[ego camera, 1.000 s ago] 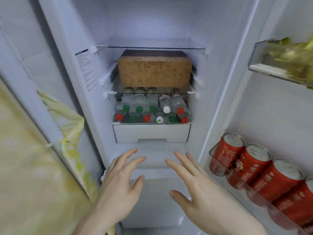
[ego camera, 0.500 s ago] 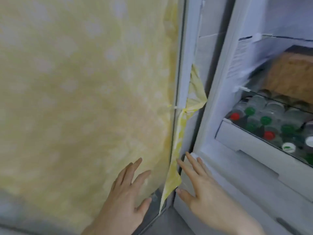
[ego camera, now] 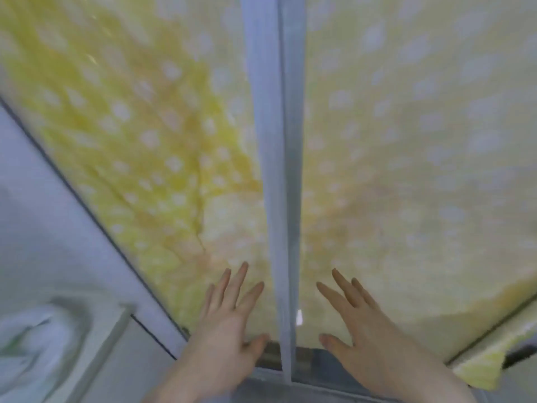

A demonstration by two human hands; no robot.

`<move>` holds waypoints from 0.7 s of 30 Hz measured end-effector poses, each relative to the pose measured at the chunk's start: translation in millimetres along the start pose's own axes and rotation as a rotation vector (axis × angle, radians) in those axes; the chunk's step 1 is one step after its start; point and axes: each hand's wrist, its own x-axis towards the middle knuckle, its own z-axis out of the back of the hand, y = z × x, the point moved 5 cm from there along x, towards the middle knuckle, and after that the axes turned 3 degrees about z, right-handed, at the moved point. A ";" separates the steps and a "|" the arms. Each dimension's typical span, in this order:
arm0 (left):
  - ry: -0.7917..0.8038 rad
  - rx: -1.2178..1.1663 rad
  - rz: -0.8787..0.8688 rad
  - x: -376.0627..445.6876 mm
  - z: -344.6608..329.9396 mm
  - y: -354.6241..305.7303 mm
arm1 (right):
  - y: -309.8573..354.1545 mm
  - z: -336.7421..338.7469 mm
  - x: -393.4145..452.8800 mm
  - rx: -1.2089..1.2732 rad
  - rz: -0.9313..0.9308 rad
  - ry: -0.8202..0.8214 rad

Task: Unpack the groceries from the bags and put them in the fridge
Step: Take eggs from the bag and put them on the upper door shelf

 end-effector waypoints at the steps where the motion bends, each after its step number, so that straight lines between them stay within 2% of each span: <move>1: -0.022 -0.012 0.038 -10.8 4.4 15.4 | 17.5 -3.8 8.7 -0.032 0.042 0.021; 4: -0.092 -0.055 0.157 -45.5 19.4 63.5 | 73.8 -15.6 32.3 -0.116 0.152 0.095; 11: -0.190 -0.055 0.407 -148.8 51.9 183.4 | 220.5 -65.9 68.5 -0.240 0.414 0.133; 21: -0.231 -0.030 0.692 -306.8 55.5 341.2 | 404.6 -182.1 88.1 -0.225 0.678 0.206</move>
